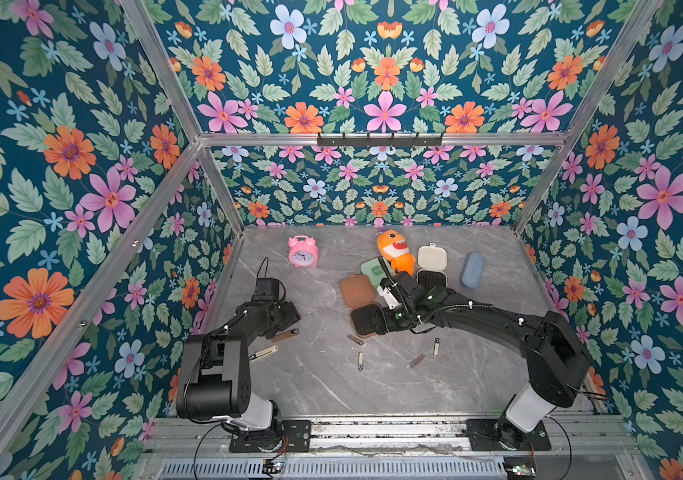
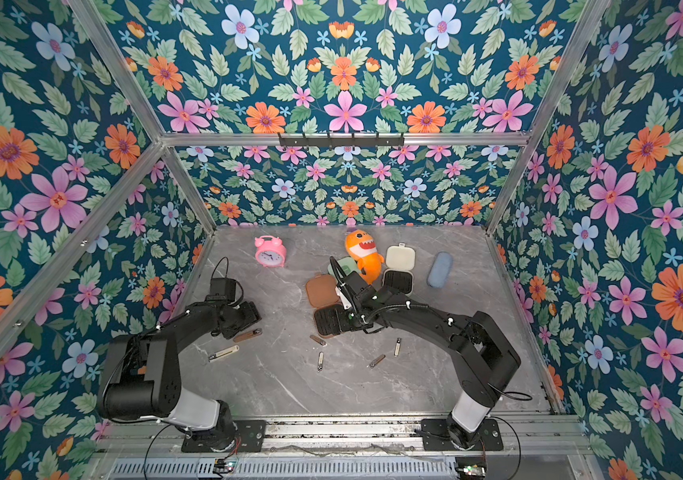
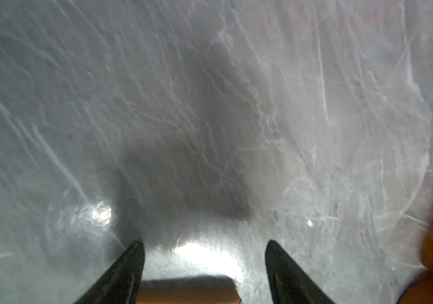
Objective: Organize nail clipper sets
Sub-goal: Adjust the nail clipper at the center of the board, then pick up the nail clipper from the center of the board.
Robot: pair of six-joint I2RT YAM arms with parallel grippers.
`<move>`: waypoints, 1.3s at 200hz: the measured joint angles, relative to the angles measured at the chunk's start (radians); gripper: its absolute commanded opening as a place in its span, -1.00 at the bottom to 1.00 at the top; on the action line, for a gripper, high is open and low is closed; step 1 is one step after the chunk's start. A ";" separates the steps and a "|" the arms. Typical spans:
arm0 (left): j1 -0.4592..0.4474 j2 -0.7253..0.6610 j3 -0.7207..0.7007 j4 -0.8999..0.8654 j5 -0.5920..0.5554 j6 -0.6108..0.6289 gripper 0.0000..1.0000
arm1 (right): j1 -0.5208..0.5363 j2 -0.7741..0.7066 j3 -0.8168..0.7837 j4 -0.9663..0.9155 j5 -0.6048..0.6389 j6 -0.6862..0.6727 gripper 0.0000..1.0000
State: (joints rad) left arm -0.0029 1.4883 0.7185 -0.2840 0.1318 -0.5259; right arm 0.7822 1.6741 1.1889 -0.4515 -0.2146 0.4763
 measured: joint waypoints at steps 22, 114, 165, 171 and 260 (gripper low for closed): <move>0.000 -0.039 -0.043 0.027 0.020 -0.009 0.52 | 0.000 0.000 0.001 0.006 -0.003 0.000 0.59; -0.095 -0.187 -0.176 0.048 0.103 -0.073 0.44 | 0.000 0.000 -0.013 0.029 -0.014 0.015 0.58; -0.262 -0.181 -0.156 -0.010 0.062 -0.126 0.31 | 0.000 0.000 -0.031 0.036 -0.021 0.026 0.58; -0.280 -0.174 -0.148 -0.021 0.049 -0.129 0.30 | 0.000 0.000 -0.032 0.037 -0.021 0.028 0.58; -0.435 -0.111 -0.096 -0.143 -0.101 -0.155 -0.43 | 0.000 -0.037 -0.042 0.057 -0.028 0.036 0.58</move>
State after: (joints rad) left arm -0.4381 1.3769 0.6224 -0.4274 0.0307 -0.6811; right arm 0.7826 1.6375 1.1473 -0.3943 -0.2424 0.5125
